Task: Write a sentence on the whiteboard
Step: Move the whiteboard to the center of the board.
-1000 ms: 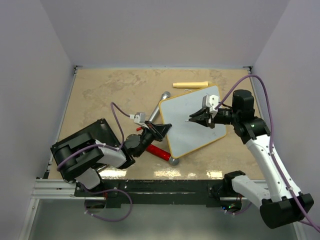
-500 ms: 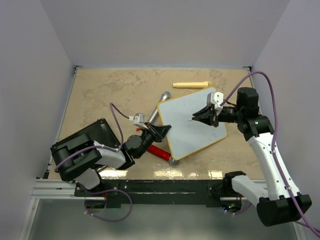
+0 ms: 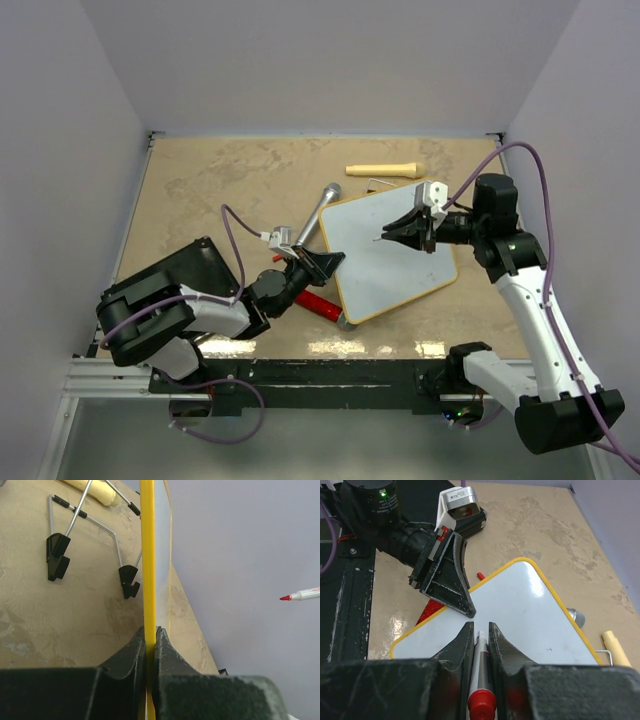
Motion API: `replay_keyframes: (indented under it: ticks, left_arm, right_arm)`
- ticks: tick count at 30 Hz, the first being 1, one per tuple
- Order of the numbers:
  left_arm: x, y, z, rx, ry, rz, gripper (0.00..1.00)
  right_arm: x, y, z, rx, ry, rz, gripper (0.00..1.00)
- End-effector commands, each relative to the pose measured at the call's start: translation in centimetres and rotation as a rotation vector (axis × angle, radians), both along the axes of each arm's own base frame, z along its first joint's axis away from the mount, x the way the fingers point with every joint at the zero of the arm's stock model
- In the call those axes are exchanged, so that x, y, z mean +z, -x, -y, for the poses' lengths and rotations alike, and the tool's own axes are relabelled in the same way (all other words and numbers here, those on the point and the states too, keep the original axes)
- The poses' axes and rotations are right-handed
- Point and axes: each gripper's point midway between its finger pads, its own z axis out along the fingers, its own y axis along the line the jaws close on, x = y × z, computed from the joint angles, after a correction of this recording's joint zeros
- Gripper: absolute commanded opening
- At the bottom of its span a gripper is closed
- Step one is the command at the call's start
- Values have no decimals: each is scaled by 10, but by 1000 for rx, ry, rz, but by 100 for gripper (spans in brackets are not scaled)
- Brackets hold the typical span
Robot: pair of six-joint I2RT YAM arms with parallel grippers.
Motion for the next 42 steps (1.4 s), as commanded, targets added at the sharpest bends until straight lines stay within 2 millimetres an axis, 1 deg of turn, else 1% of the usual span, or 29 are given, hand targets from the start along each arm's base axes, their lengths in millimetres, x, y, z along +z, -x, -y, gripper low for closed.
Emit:
replay_keyframes:
  ticks: [1,3,7,11,14,18,21,26,30,33,36,38,41,42]
  left_arm:
    - [-6,9,3,-50,-92,46,0]
    - [-7,9,4,-53,-92,44,0]
    - [-10,10,4,-55,-73,39,0]
    - [-11,11,6,-61,-62,35,0]
    - [-10,11,7,-63,-51,33,0]
    - [-16,12,8,-65,-53,20,0]
    - [-16,13,7,-65,-48,16,0]
    - [-16,13,5,-56,-47,13,0]
    - [-16,14,3,-55,-38,9,0]
    - [-19,15,3,-58,-36,0,0]
    - [-20,15,5,-61,-23,-5,0]
    - [-22,16,6,-64,-21,-12,0]
    - [-23,16,7,-65,-16,-18,0]
    - [-23,16,8,-66,-15,-19,0]
  right_arm:
    - [4,-3,-6,-17,-17,31,0]
    - [2,-4,-10,-24,-19,32,0]
    - [-4,0,-21,-7,-5,31,0]
    - [-5,3,-29,17,7,30,0]
    - [-3,9,-37,44,4,34,0]
    - [-11,9,-39,31,18,33,0]
    - [-16,5,-40,14,29,40,0]
    - [-14,5,-41,22,28,58,0]
    - [-20,5,-42,29,29,61,0]
    - [-17,5,-41,27,28,72,0]
    - [-15,2,-45,28,23,84,0]
    - [-15,-3,-48,18,21,81,0]
    - [-10,-6,-54,22,11,83,0]
    - [-6,-5,-56,24,5,90,0]
